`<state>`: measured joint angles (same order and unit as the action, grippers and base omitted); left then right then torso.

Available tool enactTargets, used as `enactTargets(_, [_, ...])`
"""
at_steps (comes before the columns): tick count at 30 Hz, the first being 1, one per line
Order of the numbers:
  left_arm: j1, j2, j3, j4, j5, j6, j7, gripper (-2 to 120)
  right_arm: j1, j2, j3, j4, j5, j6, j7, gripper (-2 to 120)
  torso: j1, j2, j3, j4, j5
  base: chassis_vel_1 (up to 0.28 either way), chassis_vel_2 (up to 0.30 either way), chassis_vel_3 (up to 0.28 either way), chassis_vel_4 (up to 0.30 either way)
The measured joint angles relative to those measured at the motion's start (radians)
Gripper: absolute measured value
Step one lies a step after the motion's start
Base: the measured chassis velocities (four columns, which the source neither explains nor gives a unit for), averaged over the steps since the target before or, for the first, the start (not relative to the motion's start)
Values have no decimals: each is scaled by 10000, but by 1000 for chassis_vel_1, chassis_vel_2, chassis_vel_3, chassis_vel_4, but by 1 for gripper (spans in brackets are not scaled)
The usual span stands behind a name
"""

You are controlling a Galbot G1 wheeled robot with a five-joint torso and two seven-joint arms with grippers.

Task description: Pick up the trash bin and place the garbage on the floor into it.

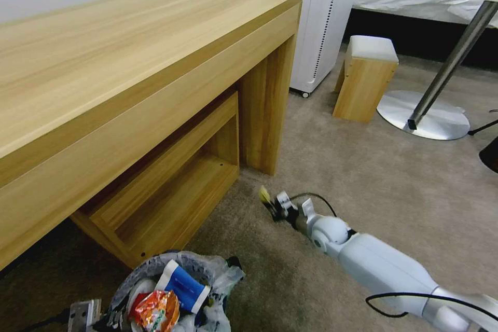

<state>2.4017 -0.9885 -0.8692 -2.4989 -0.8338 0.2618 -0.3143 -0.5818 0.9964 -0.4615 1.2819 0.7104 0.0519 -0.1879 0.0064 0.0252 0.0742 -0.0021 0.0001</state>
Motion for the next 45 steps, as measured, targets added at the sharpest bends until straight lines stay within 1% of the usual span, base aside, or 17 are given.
enactTargets(1, [-78,32,-12,68,-40,-2,-3,0,201,-161,39,560,71,1178,-962,0,0,0,0,1,1,0,0,0,0])
enactTargets(2, [-78,32,-12,68,-40,-2,-3,0,201,-161,39,560,71,1178,-962,0,0,0,0,1,1,0,0,0,0])
enactTargets(3, [-160,75,1,191,-58,0,-6,0,516,-446,-136,1471,777,1711,-1594,0,0,0,-1,1,-3,0,0,0,0])
enactTargets(4, [-225,124,33,268,-58,-9,-14,0,892,-634,-447,2322,1493,1782,-1932,0,0,0,0,-3,-3,0,0,0,0])
enactTargets(5, [-225,124,33,268,-58,-9,-14,0,892,-634,-447,2322,1493,1782,-1932,0,0,0,0,-3,-3,0,0,0,0])
enactTargets(8, [-354,146,117,322,-34,-40,-58,0,1745,-686,-1433,3835,2362,1414,-1832,0,0,0,-1,3,-2,0,0,0,0])
enactTargets(10, [-360,145,120,323,-33,-41,-66,0,1823,-679,-1533,3959,2390,1392,-1818,0,0,0,0,2,-2,0,0,0,0])
enactTargets(16, [-338,183,-47,318,-154,-46,-138,0,2755,-709,-2649,5085,2879,1456,-2272,0,0,0,0,-1,-1,0,0,0,0])
enactTargets(17, [-338,183,-47,318,-154,-46,-138,0,2755,-709,-2649,5085,2879,1456,-2272,0,0,0,0,-1,-1,0,0,0,0])
enactTargets(20, [-331,145,-36,342,-155,-46,-138,0,3403,-551,-3579,5465,3369,1464,-2367,0,0,0,0,0,-2,0,0,0,0])
enactTargets(21, [-331,145,-36,342,-155,-46,-138,0,3403,-551,-3579,5465,3369,1464,-2367,0,0,0,0,0,-2,0,0,0,0])
enactTargets(24, [-354,80,41,391,-49,-46,-134,0,3776,-294,-4561,5722,3770,1307,-1953,0,0,0,-1,1,-2,0,0,0,0])
enactTargets(25, [-354,80,41,391,-49,-46,-134,0,3776,-294,-4561,5722,3770,1307,-1953,0,0,0,-1,1,-2,0,0,0,0])
enactTargets(32, [-378,-119,105,471,182,-49,-117,0,3791,-99,-5914,5919,3642,1234,-1684,0,0,0,-1,0,-1,0,0,0,0])
enactTargets(39, [-248,-187,-12,432,240,-60,-113,0,3648,-122,-6183,5884,3476,1231,-1626,0,0,0,-1,-1,0,0,0,0,0])
enactTargets(40, [-235,-245,43,433,338,-60,-87,0,3631,-144,-6217,5806,3416,1238,-1891,0,0,0,0,-1,1,0,0,0,0])
enactTargets(45, [-230,-388,217,462,627,-63,-17,0,3642,-184,-6259,5680,3162,1191,-2252,2,0,0,-1,0,0,0,0,0,0])
